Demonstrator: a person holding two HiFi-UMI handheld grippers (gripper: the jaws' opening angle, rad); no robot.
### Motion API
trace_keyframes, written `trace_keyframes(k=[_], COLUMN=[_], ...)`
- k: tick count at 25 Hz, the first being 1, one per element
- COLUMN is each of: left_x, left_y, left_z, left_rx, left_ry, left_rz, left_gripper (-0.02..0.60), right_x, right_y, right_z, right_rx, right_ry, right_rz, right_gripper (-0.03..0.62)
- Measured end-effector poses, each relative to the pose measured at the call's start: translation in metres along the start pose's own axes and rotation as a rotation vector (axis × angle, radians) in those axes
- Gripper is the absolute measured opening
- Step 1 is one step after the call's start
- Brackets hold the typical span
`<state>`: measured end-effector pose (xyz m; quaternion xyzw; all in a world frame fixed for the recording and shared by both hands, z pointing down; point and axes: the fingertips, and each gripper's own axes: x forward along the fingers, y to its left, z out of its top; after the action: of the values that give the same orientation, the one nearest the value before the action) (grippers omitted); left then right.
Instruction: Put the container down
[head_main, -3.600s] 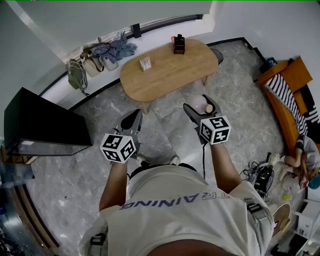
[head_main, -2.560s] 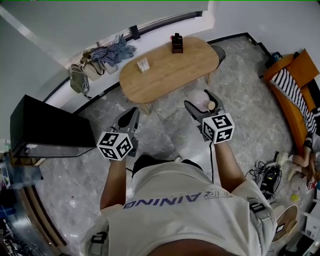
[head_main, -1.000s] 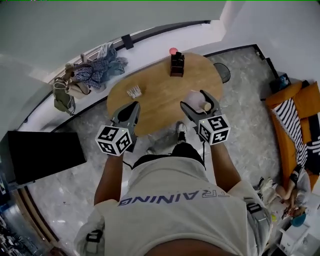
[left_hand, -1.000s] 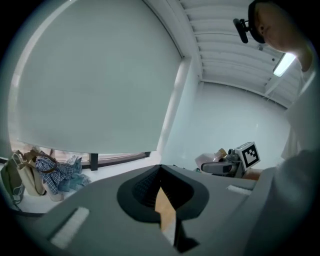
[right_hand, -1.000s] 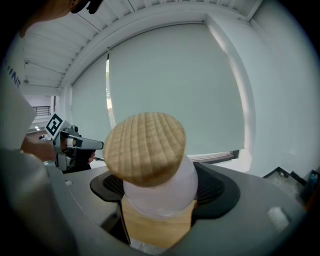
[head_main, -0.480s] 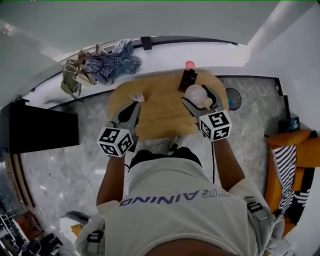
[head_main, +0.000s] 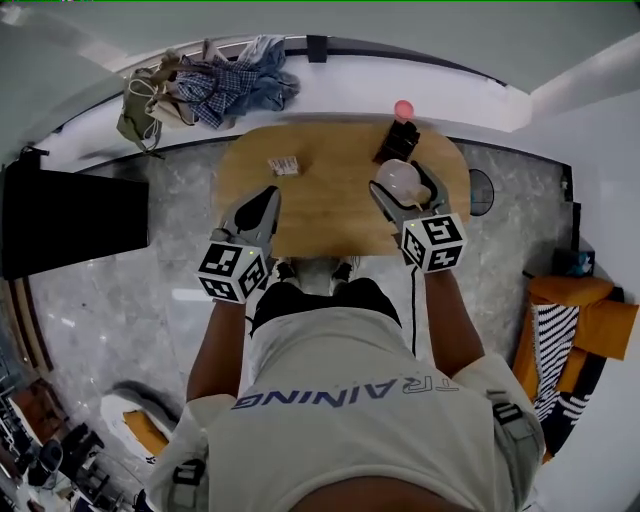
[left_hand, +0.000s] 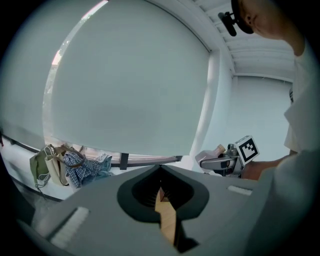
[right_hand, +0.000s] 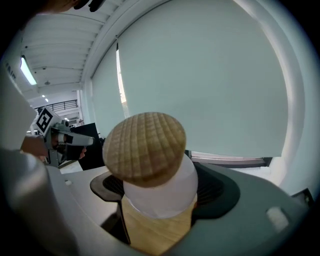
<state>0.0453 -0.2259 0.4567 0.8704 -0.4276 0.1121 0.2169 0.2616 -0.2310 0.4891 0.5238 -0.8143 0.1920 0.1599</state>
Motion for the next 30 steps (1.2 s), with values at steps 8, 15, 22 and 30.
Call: trace_keyframes(k=[8,15,22,30], left_x=[0.022,0.055,0.077,0.101], left_y=[0.059,0.091,0.116,0.124], left_z=[-0.03,-0.075,-0.132,-0.2], left_rx=[-0.022,-0.037,-0.085,-0.139], left_ry=[0.068,0.123,0.185,0.232], left_rz=[0.004,0.022,0.041,0.041], left_gripper=[0.0,0.0,0.0,0.0], right_x=[0.091,0.168,0.234,0.296], right_y=[0.014,0.017,0.014,0.011], right_z=[-0.059,-0.137,-0.239,-0.354], right_rx=[0.036,0.034,0.013,-0.035], right_ry=[0.138,0.266,0.383,0.505], right_rz=[0.001,0.015,0.019,0.018], right_gripper=[0.411,0.411,0.411,0.411])
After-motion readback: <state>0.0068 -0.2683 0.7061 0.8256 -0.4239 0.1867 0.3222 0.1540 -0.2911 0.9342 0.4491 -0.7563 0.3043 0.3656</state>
